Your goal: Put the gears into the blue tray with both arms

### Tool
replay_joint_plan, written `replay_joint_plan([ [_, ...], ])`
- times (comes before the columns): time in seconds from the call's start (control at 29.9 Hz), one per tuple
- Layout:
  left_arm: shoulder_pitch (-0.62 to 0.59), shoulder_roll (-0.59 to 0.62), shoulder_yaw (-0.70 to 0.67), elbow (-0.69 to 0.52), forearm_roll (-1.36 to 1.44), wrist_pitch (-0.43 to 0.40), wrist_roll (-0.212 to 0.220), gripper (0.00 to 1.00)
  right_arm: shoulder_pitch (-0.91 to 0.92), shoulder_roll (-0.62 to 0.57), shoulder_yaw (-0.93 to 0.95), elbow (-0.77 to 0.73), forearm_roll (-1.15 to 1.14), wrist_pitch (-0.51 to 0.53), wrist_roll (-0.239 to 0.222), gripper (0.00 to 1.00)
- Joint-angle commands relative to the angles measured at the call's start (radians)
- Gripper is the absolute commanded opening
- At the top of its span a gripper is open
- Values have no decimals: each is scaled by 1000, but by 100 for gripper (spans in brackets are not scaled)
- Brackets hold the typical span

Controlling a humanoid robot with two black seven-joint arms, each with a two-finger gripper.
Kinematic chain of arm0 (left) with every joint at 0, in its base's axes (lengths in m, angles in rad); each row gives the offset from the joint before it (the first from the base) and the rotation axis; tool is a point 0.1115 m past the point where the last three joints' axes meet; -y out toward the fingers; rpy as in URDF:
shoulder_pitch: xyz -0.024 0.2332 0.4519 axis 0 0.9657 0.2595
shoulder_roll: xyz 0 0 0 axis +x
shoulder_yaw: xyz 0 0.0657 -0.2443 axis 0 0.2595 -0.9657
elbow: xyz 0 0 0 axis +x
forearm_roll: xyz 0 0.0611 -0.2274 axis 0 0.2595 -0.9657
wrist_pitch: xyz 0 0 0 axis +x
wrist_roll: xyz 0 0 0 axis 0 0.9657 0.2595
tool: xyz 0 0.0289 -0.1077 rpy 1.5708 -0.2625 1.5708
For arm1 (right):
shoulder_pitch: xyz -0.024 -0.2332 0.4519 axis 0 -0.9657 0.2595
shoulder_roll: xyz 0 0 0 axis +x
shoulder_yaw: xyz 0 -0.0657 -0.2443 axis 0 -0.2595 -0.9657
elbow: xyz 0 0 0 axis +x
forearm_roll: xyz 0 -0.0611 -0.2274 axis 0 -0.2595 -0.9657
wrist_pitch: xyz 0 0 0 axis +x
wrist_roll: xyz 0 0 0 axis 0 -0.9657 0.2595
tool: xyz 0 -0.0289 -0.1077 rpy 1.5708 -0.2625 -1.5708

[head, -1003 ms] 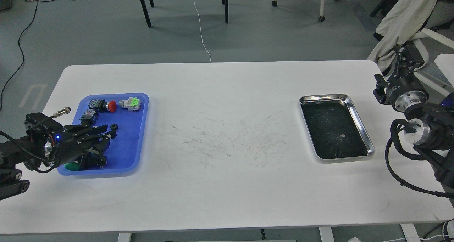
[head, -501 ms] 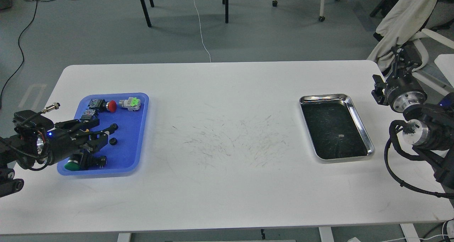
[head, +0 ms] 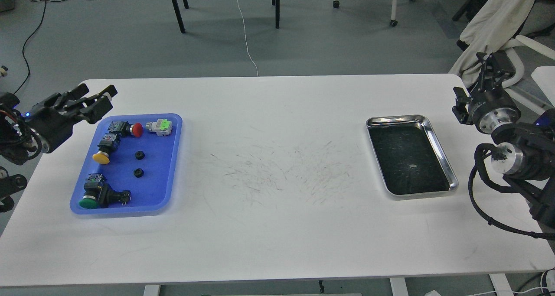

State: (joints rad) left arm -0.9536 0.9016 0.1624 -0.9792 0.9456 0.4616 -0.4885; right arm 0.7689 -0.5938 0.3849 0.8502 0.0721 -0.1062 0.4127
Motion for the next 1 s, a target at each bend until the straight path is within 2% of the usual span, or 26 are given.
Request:
replay_joint_plan([
  [0.0,3,-10,-131,8,-89,-95,0,98,4,-1,0,10,-14,-6,-2,98],
  [0.1,-8,-15,-194,11,-142,-153,0,98,6,-14,0,50,-18,-4,-2,98],
  [0.23,-10,-46,-267,17,-264,-190,0,98,20,-15,2,81,-29,-9,-3,98],
  [0.5,-17,-159,-270,50,-539,-193,0,98,33,-15,2,89,-31,-10,3,98],
  [0.67,-20,-177,-267,82,-551,-195,0,98,33,-24,2,105,-29,11,3,98],
  [0.84,-45,-242,-271,158,-565,-228,0,98,33,-43,2,130,-28,59,3,98],
  [0.97,-48,-296,-273,211,-576,-288,0,98,29,-38,-1,130,-29,49,5,98],
])
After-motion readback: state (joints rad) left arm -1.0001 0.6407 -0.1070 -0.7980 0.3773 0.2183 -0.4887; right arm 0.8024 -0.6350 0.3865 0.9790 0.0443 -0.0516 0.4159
